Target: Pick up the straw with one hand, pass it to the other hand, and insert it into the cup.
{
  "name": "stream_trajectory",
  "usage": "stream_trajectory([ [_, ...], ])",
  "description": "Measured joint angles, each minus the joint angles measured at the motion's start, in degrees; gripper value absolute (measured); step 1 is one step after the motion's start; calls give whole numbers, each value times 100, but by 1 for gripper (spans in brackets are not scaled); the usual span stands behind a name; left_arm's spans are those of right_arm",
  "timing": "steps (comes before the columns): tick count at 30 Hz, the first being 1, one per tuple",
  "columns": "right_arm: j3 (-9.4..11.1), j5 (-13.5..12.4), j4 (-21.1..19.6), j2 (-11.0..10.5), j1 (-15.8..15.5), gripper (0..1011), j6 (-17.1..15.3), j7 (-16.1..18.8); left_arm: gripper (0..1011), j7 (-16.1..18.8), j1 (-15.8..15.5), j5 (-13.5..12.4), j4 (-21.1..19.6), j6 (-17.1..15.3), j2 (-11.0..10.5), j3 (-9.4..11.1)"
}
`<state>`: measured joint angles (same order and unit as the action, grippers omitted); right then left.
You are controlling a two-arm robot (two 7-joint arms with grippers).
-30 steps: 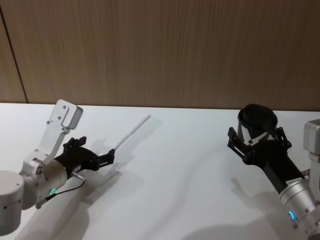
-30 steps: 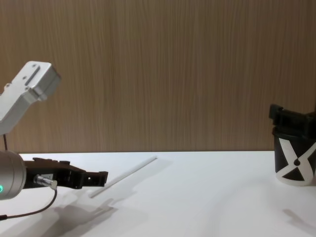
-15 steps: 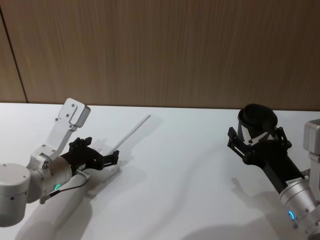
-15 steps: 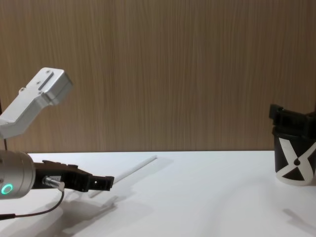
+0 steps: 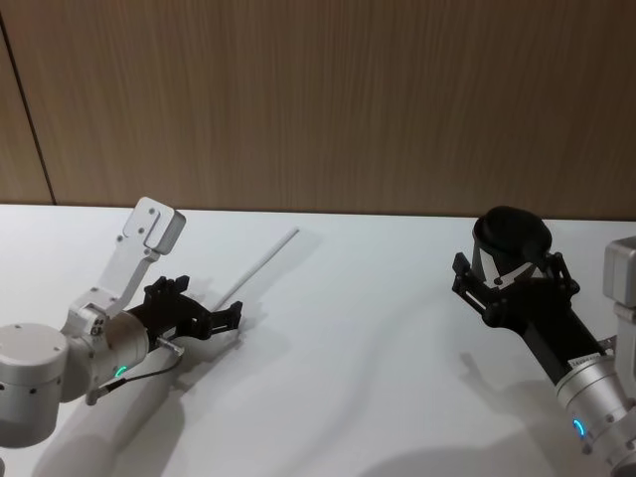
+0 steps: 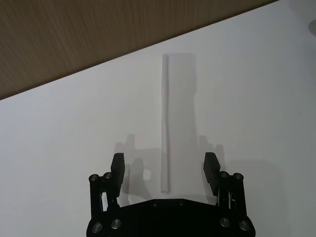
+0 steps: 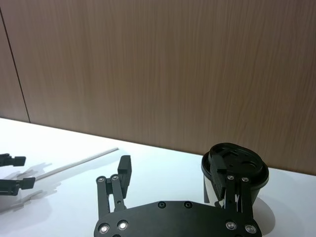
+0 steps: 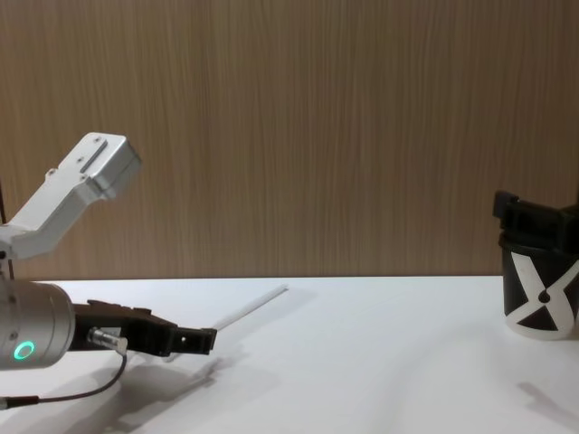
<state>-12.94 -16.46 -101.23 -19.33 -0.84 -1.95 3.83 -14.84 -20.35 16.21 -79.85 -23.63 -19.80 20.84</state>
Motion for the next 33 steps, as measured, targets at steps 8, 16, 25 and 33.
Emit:
stream_trajectory([
  [8, 0, 0, 0, 0, 0, 1001, 0, 0, 1003, -16, -8, -29, 49, 6, 40, -16],
  [16, 0, 0, 0, 0, 0, 1001, 0, 0, 1003, -26, -12, -56, 88, 2, 86, -49],
  [25, 0, 0, 0, 0, 0, 1001, 0, 0, 1003, -59, -15, -74, 135, -34, 133, -73],
  [33, 0, 0, 0, 0, 0, 1001, 0, 0, 1003, -90, -20, -94, 182, -62, 167, -86],
])
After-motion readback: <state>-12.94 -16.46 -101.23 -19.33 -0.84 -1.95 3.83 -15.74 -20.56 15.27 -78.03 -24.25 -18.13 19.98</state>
